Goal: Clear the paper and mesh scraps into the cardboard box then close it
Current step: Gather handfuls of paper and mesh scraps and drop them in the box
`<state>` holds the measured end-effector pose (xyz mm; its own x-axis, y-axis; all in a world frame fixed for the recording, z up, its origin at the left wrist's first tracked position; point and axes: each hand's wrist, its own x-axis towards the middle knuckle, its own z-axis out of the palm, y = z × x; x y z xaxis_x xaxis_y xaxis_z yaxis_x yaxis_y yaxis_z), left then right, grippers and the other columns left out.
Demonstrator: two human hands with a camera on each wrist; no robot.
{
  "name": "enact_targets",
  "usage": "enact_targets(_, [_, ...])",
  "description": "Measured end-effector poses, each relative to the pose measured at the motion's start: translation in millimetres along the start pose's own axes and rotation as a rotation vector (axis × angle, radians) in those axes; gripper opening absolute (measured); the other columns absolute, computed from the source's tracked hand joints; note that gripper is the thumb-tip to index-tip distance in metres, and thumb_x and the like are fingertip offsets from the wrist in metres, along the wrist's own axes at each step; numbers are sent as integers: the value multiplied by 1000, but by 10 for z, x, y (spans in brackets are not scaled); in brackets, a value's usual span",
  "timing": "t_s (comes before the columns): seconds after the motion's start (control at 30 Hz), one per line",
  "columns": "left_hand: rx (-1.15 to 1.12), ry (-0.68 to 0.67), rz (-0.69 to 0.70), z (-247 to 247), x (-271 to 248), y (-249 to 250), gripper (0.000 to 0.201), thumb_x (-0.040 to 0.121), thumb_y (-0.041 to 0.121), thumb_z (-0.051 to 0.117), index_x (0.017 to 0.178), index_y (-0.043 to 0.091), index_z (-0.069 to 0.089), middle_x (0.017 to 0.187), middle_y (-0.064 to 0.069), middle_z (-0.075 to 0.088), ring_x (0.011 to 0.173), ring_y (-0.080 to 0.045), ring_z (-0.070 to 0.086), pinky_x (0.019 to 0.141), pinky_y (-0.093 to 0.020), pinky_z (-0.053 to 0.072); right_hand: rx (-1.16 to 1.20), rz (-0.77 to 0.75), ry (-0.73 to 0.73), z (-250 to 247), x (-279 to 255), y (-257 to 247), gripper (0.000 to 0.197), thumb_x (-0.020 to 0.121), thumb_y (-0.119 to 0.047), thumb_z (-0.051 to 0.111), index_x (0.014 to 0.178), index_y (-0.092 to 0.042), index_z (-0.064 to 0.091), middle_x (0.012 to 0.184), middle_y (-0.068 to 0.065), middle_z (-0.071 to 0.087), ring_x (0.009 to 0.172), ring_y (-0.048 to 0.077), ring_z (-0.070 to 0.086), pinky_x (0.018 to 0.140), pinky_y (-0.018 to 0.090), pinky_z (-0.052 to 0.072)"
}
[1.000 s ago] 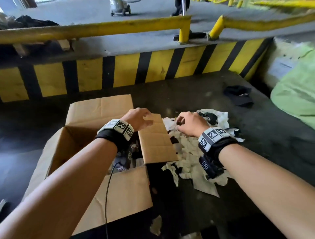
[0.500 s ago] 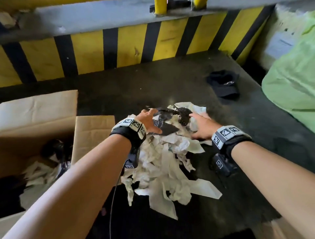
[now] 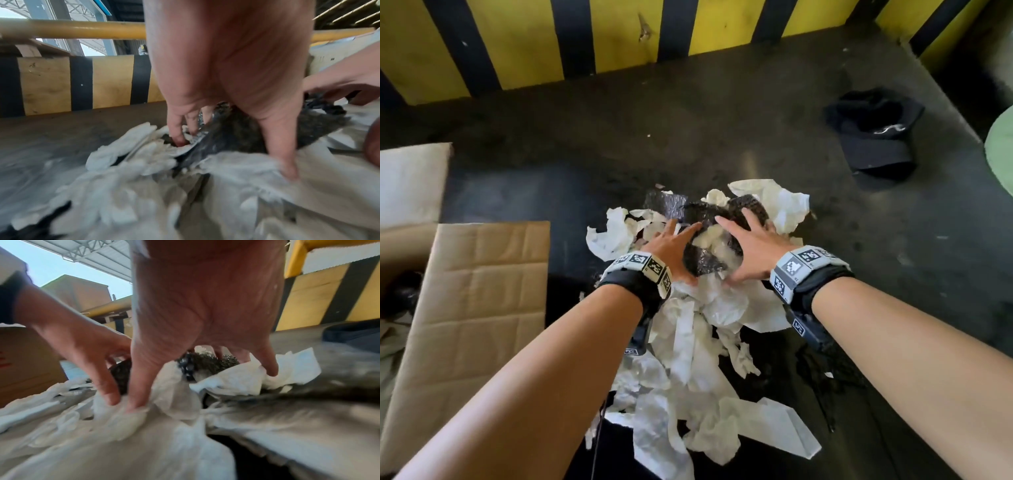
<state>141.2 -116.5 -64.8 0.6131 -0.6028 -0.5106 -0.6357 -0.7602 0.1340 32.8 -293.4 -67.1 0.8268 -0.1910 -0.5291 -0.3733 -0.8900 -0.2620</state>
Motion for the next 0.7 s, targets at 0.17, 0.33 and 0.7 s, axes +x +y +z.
enact_targets(0.17, [-155,238,7,161,-20,-122,39,84,21,69,120,18,56,114,-8,61,97,-26,62,77,-31,51,35,22,92,149,51,-94,56,70,-33,74,120,-24,49,129,5,41,117,41,45,91,52,48])
enact_targets(0.33, [-231,351,14,-42,-186,-201,18,90,12,60,108,10,61,97,-9,67,85,-25,63,69,-28,47,136,-28,252,95,-35,-67,30,78,-3,64,105,-14,59,110,7,56,102,30,57,79,35,48])
enact_targets(0.7, [-437,564,70,-921,-863,-233,11,83,19,66,86,16,56,80,-2,64,74,-25,62,62,-33,48,210,-24,552,-587,-651,-375,20,76,-14,71,91,-13,59,93,9,63,88,31,60,68,30,40])
